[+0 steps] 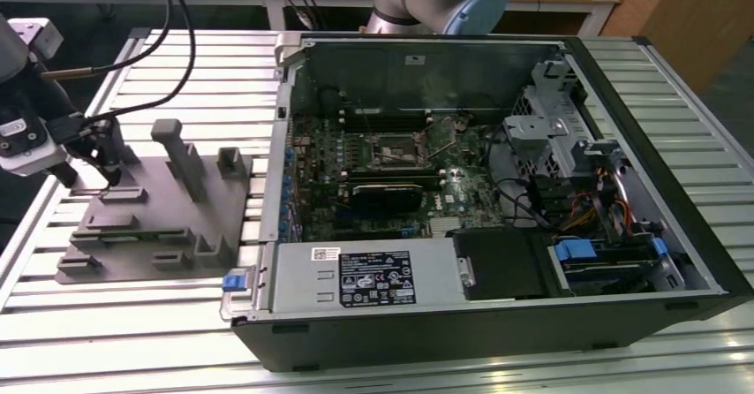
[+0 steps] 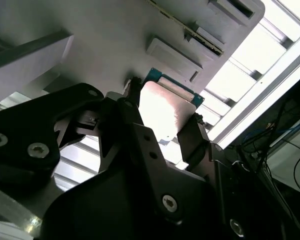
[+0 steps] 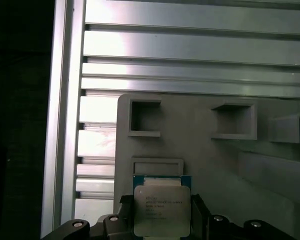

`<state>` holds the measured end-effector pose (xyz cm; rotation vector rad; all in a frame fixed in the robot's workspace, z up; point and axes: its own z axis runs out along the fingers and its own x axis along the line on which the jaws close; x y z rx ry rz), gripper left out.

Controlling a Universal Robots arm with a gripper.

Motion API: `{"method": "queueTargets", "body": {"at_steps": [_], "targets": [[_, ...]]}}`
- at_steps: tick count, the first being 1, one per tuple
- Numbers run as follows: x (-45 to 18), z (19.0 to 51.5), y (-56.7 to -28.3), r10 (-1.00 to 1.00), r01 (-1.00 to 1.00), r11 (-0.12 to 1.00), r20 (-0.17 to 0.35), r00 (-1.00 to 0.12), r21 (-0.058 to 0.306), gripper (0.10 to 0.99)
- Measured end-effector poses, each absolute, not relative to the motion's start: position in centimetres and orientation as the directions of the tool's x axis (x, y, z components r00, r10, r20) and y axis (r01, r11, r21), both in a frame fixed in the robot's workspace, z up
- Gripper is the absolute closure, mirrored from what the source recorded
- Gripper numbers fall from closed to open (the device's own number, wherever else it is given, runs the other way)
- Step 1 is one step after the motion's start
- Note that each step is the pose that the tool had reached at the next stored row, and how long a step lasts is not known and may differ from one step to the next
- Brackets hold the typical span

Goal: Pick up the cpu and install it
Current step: 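Pick up the cpu and move it towards the insertion slot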

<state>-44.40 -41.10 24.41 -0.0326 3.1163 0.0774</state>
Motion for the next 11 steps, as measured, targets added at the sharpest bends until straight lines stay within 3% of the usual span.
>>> {"method": "queueTargets", "body": {"at_steps": [11], "targets": [[-44.4, 26.6, -41.1, -0.020, -0.021, 0.999, -0.025, -0.999, 0.049, 0.541]]}}
